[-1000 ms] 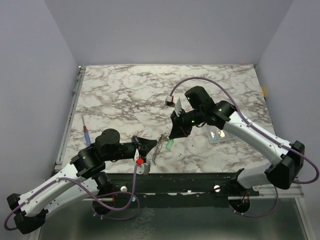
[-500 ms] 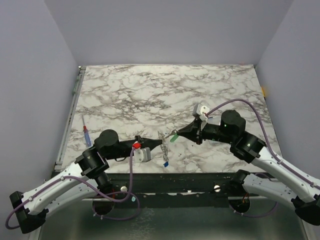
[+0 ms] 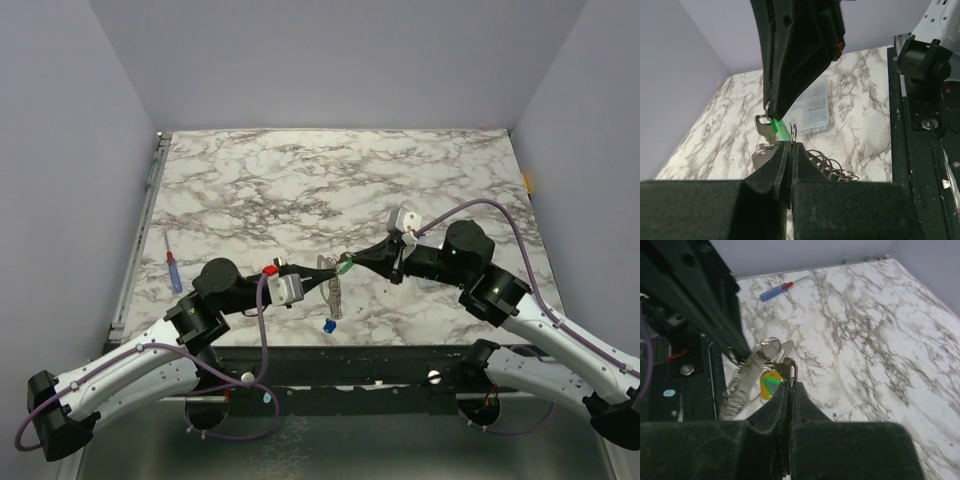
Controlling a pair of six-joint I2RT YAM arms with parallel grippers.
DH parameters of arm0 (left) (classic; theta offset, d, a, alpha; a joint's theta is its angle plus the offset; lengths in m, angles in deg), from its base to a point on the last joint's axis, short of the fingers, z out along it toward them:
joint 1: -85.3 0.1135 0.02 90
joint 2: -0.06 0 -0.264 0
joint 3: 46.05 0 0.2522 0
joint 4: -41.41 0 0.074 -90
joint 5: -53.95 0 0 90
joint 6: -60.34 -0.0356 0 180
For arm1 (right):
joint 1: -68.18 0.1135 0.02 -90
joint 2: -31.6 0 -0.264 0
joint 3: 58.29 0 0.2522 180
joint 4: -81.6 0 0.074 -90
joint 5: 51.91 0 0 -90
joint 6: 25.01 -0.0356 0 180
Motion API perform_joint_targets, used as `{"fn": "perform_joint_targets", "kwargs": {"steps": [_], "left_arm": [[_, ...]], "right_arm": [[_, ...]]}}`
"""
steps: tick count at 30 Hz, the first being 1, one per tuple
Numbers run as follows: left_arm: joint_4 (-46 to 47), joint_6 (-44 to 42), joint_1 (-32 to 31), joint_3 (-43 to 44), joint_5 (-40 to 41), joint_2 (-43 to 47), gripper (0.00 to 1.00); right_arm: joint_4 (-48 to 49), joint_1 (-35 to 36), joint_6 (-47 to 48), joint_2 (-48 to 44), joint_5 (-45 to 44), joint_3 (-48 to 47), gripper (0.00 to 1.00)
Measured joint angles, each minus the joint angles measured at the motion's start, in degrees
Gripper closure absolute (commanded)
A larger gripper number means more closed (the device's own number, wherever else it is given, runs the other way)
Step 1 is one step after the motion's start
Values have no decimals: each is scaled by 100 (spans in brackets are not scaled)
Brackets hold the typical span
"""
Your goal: Put the keys on the keyring
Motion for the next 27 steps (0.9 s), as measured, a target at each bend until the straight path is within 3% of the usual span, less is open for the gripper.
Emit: {"fn": "perform_joint_targets", "kwargs": {"steps": [12,18,27], "left_arm": [[522,186,0,-245,479,-511,100],[522,131,0,-271,341,-195,100],[-282,-212,0,-170,-289,72,100]], "right_arm": [[-35,13,-7,-192,1764,33,99],[-214,13,313,-221,1578,33,99],[-365,13,909,-457,1005,61,99]]}}
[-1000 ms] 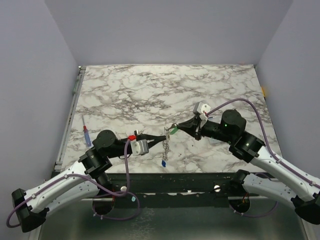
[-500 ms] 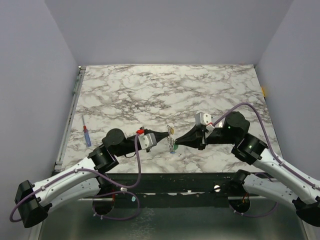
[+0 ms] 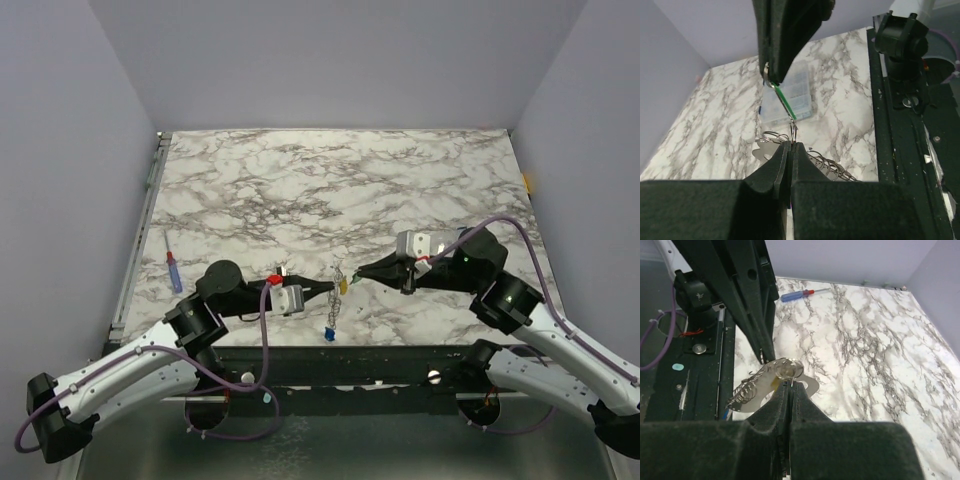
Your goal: Put the keys on the keyring
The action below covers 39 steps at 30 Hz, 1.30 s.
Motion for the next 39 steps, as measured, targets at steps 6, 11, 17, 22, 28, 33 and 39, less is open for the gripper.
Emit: {"fn": "perform_joint_targets", "kwargs": {"steps": [6,11,17,22,28,33,39], "left_arm": [[-173,-114,0,55,-389,-245,100],[-116,-92,0,96,-520,-376,100],[251,92,0,94,-542,-393,100],[664,299,0,-46,-492,-382,100],[887,483,0,-173,-413,-382,100],[986,549,0,-179,-280,-385,100],[1093,616,0,-195,-262,-433,100]], "right_arm": [[28,0,297,-9,-66,20,99],[26,0,549,4,-79,63,99],[28,15,682,2,-76,219,99],[33,61,739,4,-68,234,99],[37,116,787,26,-22,234,99],[37,136,791,74,0,234,99],[37,203,793,90,37,234,99]]}}
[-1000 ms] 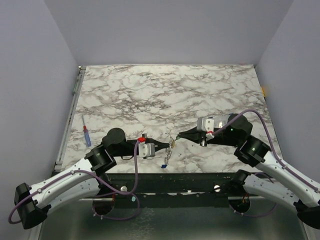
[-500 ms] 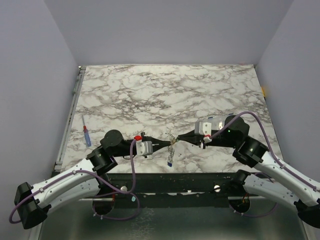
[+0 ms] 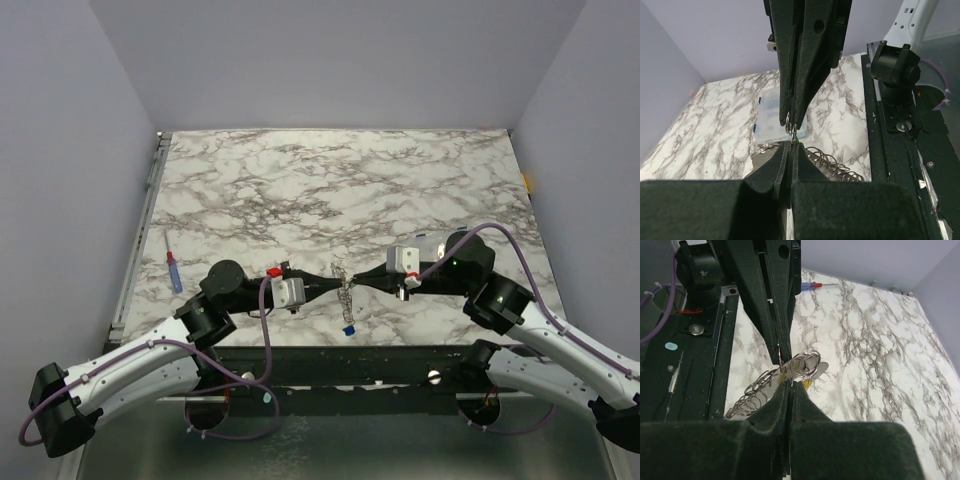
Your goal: Put the keys on the keyring
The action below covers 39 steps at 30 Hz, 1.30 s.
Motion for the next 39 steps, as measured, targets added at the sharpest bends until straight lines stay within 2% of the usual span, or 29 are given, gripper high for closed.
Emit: {"fn": "perform_joint_targets", "kwargs": {"steps": [23,39], "left_arm": [[103,175,0,-9,0,-146,100],[109,409,46,-7,4,-444,100]], "right_arm": [[59,74,17,11,7,0,99],[-304,302,640,-39,-435,-2,99]]}}
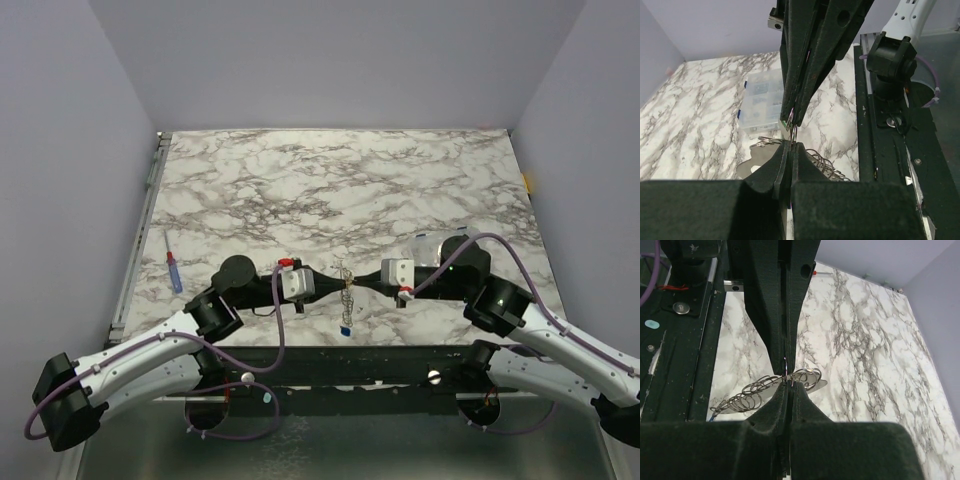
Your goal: Put the keys on the keyring
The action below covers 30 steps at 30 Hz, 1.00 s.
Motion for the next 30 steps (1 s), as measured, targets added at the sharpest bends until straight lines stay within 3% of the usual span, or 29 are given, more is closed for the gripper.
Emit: {"fn": "perform_joint_targets", "kwargs": {"steps": [30], "left_arm": [[205,533,369,-7,-315,-160,100]], "right_arm": [[-33,299,669,-70,-302,2,99]]}}
